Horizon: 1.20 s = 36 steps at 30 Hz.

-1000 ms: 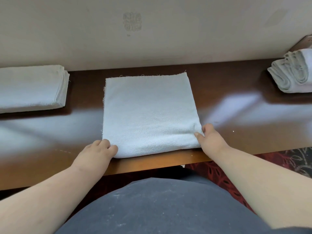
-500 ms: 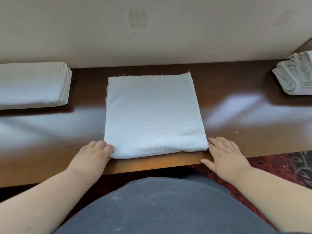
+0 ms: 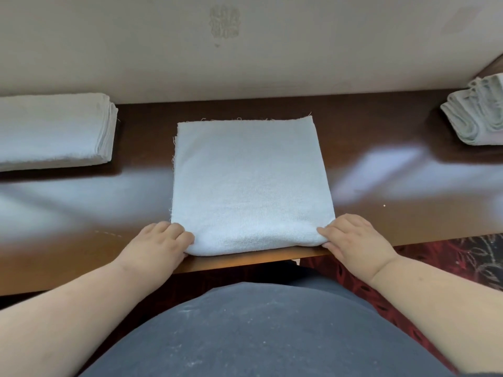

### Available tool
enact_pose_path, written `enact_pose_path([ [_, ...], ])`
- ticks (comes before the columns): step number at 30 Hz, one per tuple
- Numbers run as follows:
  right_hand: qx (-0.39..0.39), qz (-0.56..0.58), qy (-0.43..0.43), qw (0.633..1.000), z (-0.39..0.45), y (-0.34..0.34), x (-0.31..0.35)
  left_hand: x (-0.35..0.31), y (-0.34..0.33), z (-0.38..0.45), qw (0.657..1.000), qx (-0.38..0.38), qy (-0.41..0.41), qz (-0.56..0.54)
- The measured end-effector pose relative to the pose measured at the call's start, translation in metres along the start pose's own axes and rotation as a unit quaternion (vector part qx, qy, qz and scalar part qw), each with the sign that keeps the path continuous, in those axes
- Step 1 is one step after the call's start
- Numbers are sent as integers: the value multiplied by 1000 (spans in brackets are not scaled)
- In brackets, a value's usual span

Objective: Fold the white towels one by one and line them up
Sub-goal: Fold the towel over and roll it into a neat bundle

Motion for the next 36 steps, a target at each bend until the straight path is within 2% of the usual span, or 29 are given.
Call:
enact_pose_path([
  [6,86,-9,-76,993,-17,-17,-8,11,-13,-13,995,24,81,-52],
  [8,58,-25,-65,996,-18,-14,-2,6,-12,-16,997,-4,55,-46],
  [11,-8,-7,-35,999,-23,-5,6,-7,-3,-30,996,-86,-20,-31],
  [14,-15,8,-4,1000,-29,-6,6,-13,-7,-41,993,-98,-64,-24],
  [17,13,13,18,1000,-25,-14,-4,-4,-14,-40,994,-98,-45,-16],
  [20,63,5,43,997,-19,-24,-13,0,-22,-33,996,-62,-32,-51],
  [24,48,77,51,995,-18,-16,-19,5,-10,-35,993,-71,9,-94],
  [26,35,139,23,989,-10,-5,-23,12,0,-32,987,-67,41,-138],
  [28,28,229,-31,973,1,8,-29,25,11,-26,970,-61,82,-220],
  [31,-8,355,-121,927,19,24,-41,51,24,-18,908,-50,203,-363],
  [33,-36,387,-201,899,36,32,-55,71,29,-11,859,-73,303,-406],
  [36,-99,387,-259,879,70,46,-74,97,28,9,791,-107,412,-440],
])
Point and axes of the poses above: each hand's wrist, its own z-axis towards the middle knuckle, its own y-axis out of the back of the hand, x = y × z, the point moved 9 cm from there along z, towards the middle knuckle, and after that the axes turned 8 degrees about z, right-handed, at the moved point
